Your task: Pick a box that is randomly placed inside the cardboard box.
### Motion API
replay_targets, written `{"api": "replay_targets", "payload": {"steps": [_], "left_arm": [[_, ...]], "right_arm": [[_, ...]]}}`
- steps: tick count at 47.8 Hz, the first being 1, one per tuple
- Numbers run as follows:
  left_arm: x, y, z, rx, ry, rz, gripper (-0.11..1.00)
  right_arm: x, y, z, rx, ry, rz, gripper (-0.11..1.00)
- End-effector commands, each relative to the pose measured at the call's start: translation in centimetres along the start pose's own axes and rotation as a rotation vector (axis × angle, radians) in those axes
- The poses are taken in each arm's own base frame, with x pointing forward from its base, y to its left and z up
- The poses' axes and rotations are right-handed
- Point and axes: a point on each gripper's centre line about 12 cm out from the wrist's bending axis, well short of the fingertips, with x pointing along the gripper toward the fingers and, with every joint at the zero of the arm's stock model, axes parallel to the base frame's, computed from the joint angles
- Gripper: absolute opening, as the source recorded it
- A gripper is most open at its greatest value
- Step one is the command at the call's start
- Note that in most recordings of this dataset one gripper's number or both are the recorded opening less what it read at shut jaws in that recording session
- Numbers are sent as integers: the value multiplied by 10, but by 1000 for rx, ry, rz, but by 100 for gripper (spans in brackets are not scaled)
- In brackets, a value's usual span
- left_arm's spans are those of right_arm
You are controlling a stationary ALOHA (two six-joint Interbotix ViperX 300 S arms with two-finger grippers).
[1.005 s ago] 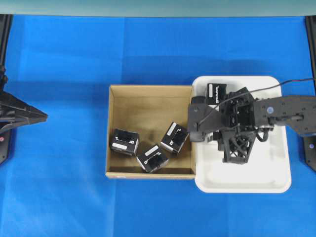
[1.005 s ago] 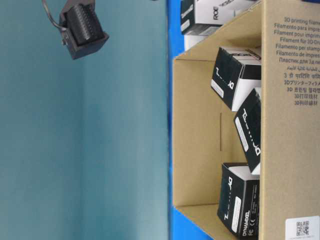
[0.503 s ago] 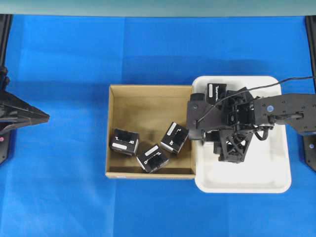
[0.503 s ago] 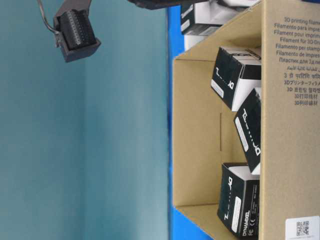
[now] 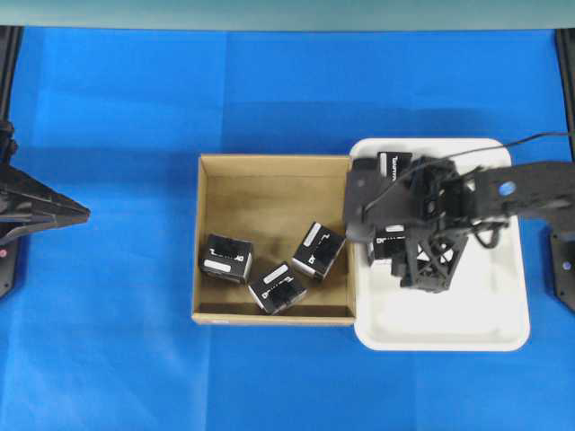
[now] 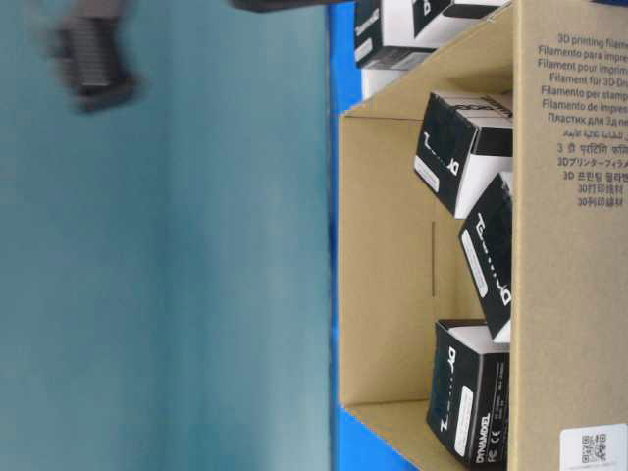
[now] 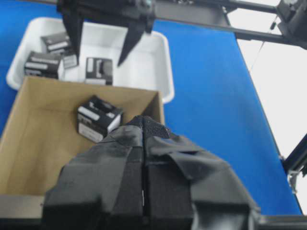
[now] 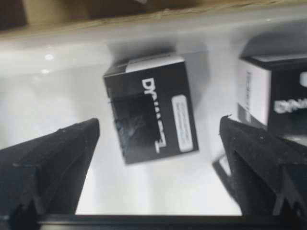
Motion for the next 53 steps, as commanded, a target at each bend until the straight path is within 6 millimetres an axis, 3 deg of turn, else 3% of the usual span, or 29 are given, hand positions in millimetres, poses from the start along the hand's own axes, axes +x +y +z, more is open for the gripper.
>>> {"api": "replay_targets", "payload": {"steps": [1,15,31,53], "left_arm": [[-1,-2,12,3,-29,-4,-7],[-1,-2,11,3,-27,-4,-7],[-3,-1,9,3,-29,-4,-7],[-7,-1,7,6,-36,-5,-7]], "right_arm": [[-36,-3,12,51,-85,7,99],[-130,-8,15,85,-410,43,99],[-207,-11,-21,85,-906,115,99],[-226,-6,-77,54,-1061,186,98]]}}
